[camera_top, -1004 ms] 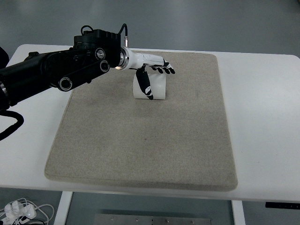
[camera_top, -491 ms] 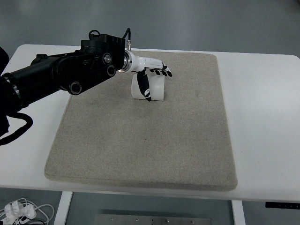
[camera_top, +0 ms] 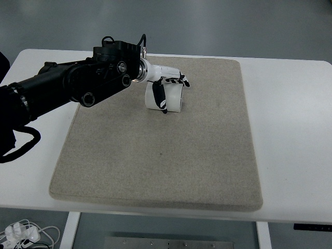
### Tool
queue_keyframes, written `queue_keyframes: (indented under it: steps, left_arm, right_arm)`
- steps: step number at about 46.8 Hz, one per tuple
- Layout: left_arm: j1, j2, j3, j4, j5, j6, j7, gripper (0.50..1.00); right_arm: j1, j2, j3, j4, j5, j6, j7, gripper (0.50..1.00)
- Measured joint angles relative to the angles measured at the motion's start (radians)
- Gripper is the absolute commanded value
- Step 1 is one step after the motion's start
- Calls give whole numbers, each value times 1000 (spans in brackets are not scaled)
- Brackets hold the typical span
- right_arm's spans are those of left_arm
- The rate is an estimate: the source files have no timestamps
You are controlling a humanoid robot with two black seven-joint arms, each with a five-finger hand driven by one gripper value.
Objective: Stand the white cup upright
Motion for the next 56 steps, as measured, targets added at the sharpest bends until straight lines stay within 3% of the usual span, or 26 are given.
queue_keyframes:
  steps: [8, 21, 26, 28, 35, 37, 56]
  left_arm:
    - [-1, -6, 21, 1, 0, 1, 0, 975]
    - [-5, -6, 23, 1, 22, 10, 3, 823]
    - [-5, -6, 23, 1, 51, 12, 3, 801]
    - [-5, -5, 23, 1, 54, 12, 2, 771]
    - [-5, -5, 23, 1, 55, 12, 3, 536]
    - [-5, -5, 23, 1, 55, 12, 3, 500]
    - [-8, 7, -37, 0, 29, 13, -5, 500]
  right_arm:
    - [0, 0, 0, 0, 0, 0, 0, 952]
    - [0, 0, 0, 0, 0, 0, 0, 952]
    - [0, 0, 0, 0, 0, 0, 0, 952]
    - [0, 0, 0, 0, 0, 0, 0, 952]
    - [0, 0, 0, 0, 0, 0, 0, 952]
    - [0, 0, 0, 0, 0, 0, 0, 952]
    - [0, 0, 0, 0, 0, 0, 0, 952]
